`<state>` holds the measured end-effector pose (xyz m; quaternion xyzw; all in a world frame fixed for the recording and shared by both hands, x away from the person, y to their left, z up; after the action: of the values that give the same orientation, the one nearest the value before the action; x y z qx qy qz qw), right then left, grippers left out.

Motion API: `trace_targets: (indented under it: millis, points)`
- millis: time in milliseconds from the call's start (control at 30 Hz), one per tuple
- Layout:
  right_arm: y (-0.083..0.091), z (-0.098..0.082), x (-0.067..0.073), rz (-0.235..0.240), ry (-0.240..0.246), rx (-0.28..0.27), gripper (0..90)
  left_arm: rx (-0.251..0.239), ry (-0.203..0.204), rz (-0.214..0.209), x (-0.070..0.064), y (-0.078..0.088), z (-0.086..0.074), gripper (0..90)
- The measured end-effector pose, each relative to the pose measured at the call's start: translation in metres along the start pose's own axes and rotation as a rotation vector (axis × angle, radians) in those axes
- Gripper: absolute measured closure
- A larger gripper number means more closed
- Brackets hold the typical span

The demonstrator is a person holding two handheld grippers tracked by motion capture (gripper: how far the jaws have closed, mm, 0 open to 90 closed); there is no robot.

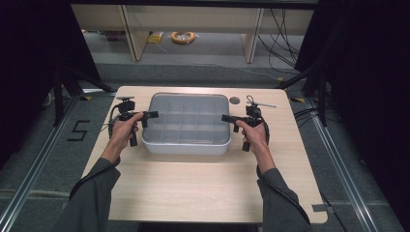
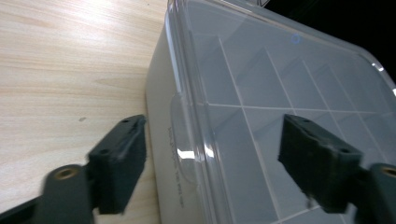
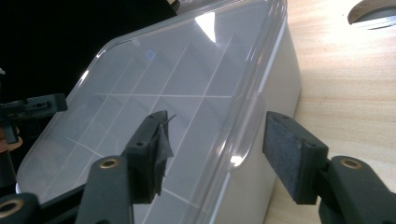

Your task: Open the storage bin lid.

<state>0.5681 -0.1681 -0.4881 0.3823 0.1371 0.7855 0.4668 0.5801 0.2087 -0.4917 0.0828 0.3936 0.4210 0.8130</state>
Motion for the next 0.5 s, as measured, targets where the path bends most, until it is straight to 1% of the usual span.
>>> trace_targets:
  millis: [33,67,100,133,167,200,233,267,333,367,400,433,467,500]
  points:
    - [-0.0014,-0.0002,-0.0015,-0.002,0.010,0.000,44.1,0.000,0.010,-0.005,-0.0011,-0.0003,-0.0007,29.4]
    - [-0.0023,-0.0003,-0.0022,0.004,0.024,-0.002,44.9,0.006,-0.003,-0.016,-0.0017,-0.0005,-0.0011,32.0]
    - [-0.0020,-0.0008,-0.0007,0.009,0.008,0.007,46.3,0.006,-0.003,-0.016,-0.0017,-0.0005,-0.0011,35.8]
    - [-0.0033,-0.0001,-0.0020,0.006,0.029,-0.008,47.0,0.008,-0.008,-0.020,-0.0033,-0.0010,-0.0015,37.8]
    - [-0.0038,0.0000,-0.0021,-0.003,0.030,-0.011,48.1,0.010,-0.025,0.001,-0.0052,-0.0016,-0.0022,38.4]
    - [-0.0040,-0.0001,-0.0022,-0.005,0.031,-0.012,49.7,0.010,-0.025,0.001,-0.0052,-0.0016,-0.0022,38.8]
    - [-0.0043,-0.0007,-0.0027,-0.004,0.034,-0.010,51.0,0.008,-0.021,0.011,-0.0059,-0.0015,-0.0019,39.1]
    - [-0.0045,-0.0010,-0.0031,-0.009,0.042,-0.013,52.2,0.015,-0.026,0.015,-0.0055,-0.0007,-0.0016,39.9]
    - [-0.0044,-0.0016,-0.0035,-0.017,0.043,-0.010,53.7,0.012,-0.017,0.017,-0.0066,-0.0008,-0.0011,40.9]
    - [-0.0044,-0.0016,-0.0037,-0.017,0.043,-0.012,54.1,0.016,-0.021,0.023,-0.0067,-0.0002,-0.0014,41.0]
    - [-0.0036,-0.0021,-0.0032,-0.017,0.030,-0.005,54.5,0.016,-0.021,0.028,-0.0071,-0.0001,-0.0016,41.1]
    - [-0.0034,-0.0020,-0.0019,-0.016,0.027,-0.006,54.7,0.012,-0.010,0.032,-0.0075,0.0003,-0.0017,41.4]
    - [-0.0029,-0.0021,-0.0010,-0.025,0.017,-0.003,54.8,0.007,-0.010,0.032,-0.0074,0.0015,-0.0010,42.4]
    - [-0.0029,-0.0021,-0.0010,-0.025,0.017,-0.003,54.8,0.007,-0.010,0.032,-0.0074,0.0015,-0.0010,43.4]
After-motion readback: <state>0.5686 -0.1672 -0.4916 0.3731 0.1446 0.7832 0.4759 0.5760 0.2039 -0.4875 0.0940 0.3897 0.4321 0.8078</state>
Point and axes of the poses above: each handheld gripper's, and its own axes: y roughly backward along the jaws, z roughly out of its top, x roughly to its left, the point moved 5 cm from there along -y, roughly forward along the jaws, and after that the axes turned 10 degrees about -z, right-handed, at the moved point
